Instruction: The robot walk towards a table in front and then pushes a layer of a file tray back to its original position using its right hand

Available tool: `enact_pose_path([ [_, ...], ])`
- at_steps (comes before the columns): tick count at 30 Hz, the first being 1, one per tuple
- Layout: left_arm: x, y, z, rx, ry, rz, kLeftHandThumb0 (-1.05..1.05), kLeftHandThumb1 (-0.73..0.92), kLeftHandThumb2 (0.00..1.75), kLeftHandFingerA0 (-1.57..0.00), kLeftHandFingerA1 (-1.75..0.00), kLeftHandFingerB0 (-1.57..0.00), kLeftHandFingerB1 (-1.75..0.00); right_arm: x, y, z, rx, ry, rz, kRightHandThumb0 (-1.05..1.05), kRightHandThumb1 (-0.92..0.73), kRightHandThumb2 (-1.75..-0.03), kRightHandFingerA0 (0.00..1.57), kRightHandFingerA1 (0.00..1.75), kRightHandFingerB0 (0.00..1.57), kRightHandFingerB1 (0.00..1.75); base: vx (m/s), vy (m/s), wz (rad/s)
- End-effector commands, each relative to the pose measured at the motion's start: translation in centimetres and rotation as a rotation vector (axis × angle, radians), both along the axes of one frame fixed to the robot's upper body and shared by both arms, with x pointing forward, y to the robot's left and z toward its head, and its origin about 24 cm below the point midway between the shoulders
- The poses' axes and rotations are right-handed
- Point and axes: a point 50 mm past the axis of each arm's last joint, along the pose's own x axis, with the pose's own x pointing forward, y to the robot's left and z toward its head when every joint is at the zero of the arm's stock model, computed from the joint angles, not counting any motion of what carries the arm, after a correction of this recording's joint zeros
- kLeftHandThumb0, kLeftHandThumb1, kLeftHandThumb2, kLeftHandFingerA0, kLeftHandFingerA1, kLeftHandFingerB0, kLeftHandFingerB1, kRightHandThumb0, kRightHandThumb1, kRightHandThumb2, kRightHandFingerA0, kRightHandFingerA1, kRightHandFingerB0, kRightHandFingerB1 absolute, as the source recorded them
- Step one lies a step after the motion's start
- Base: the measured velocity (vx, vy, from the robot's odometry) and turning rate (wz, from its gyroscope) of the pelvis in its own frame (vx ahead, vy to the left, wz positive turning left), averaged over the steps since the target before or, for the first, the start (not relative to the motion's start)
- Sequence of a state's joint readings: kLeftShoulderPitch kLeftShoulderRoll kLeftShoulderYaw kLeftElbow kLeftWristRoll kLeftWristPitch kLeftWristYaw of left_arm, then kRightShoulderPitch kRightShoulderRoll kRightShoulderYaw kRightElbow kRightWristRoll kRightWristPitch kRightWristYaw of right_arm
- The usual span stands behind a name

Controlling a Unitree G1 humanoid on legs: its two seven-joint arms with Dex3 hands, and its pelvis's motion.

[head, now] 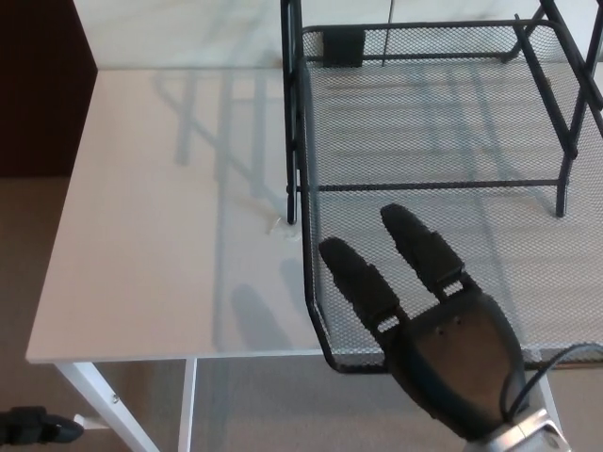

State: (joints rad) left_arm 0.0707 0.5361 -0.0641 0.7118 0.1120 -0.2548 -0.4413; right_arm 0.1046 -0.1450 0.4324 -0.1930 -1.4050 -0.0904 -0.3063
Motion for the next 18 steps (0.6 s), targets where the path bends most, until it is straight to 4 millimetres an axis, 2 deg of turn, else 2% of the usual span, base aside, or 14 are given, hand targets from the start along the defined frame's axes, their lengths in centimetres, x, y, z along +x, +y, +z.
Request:
enact_pose_path([
  [1,-0.2,0.7,0.3,0.022,0.031,0.004,-0.52,0.50,0.78,-0.59,-0.53,-0.41,-0.46,1.0,-0.4,0.3,-0.004,0.006,-0.043,-0.09,-0.15,-0.56,0.00,0.06,0.02,0.19,0.00,0.000,0.00],
  [5,-0.2,0.6,0.2,0.014,0.031,0.013,-0.52,0.49,0.77,-0.59,-0.53,-0.41,-0.46,1.8,-0.4,0.6,-0.022,0.001,-0.048,-0.10,-0.15,-0.57,0.00,0.11,0.02,0.24,0.00,0.000,0.00],
  [6,-0.2,0.6,0.2,0.016,0.030,0.013,-0.52,0.49,0.77,-0.60,-0.53,-0.41,-0.46,1.9,-0.4,0.6,-0.027,-0.001,-0.048,-0.12,-0.22,-0.47,0.00,0.14,0.02,0.23,0.00,0.000,0.00],
  [12,-0.2,0.6,0.2,0.016,0.028,0.011,-0.52,0.49,0.77,-0.62,-0.54,-0.43,-0.47,3.1,0.0,0.9,-0.068,-0.020,-0.053,-0.15,-0.22,-0.51,0.00,0.11,0.00,0.20,0.00,0.000,0.00],
  [13,-0.2,0.6,0.2,0.012,0.029,0.009,-0.52,0.49,0.78,-0.61,-0.53,-0.41,-0.46,3.6,0.0,0.8,-0.073,-0.027,-0.054,-0.14,-0.16,-0.58,0.00,0.17,0.02,0.25,0.00,0.000,0.00],
  [14,-0.2,0.6,0.2,0.010,0.030,0.007,-0.52,0.49,0.78,-0.60,-0.53,-0.41,-0.46,3.8,0.1,0.8,-0.078,-0.030,-0.056,-0.17,-0.23,-0.48,0.00,0.18,0.03,0.22,0.00,0.000,0.00],
  [15,-0.2,0.6,0.2,0.009,0.032,0.007,-0.52,0.49,0.78,-0.60,-0.53,-0.42,-0.46,4.0,0.0,0.7,-0.083,-0.031,-0.058,-0.14,-0.16,-0.58,0.01,0.17,0.03,0.24,0.00,0.000,0.00],
  [17,-0.1,0.6,0.3,0.008,0.031,0.008,-0.52,0.49,0.77,-0.60,-0.53,-0.42,-0.46,4.4,0.1,0.7,-0.088,-0.034,-0.063,-0.14,-0.15,-0.58,0.01,0.18,0.02,0.24,0.00,0.000,0.00],
  [18,-0.1,0.5,0.3,0.012,0.028,0.004,-0.53,0.49,0.78,-0.61,-0.53,-0.42,-0.46,4.7,0.1,0.7,-0.087,-0.032,-0.066,-0.16,-0.21,-0.47,0.00,0.23,0.03,0.22,0.00,0.000,0.00],
])
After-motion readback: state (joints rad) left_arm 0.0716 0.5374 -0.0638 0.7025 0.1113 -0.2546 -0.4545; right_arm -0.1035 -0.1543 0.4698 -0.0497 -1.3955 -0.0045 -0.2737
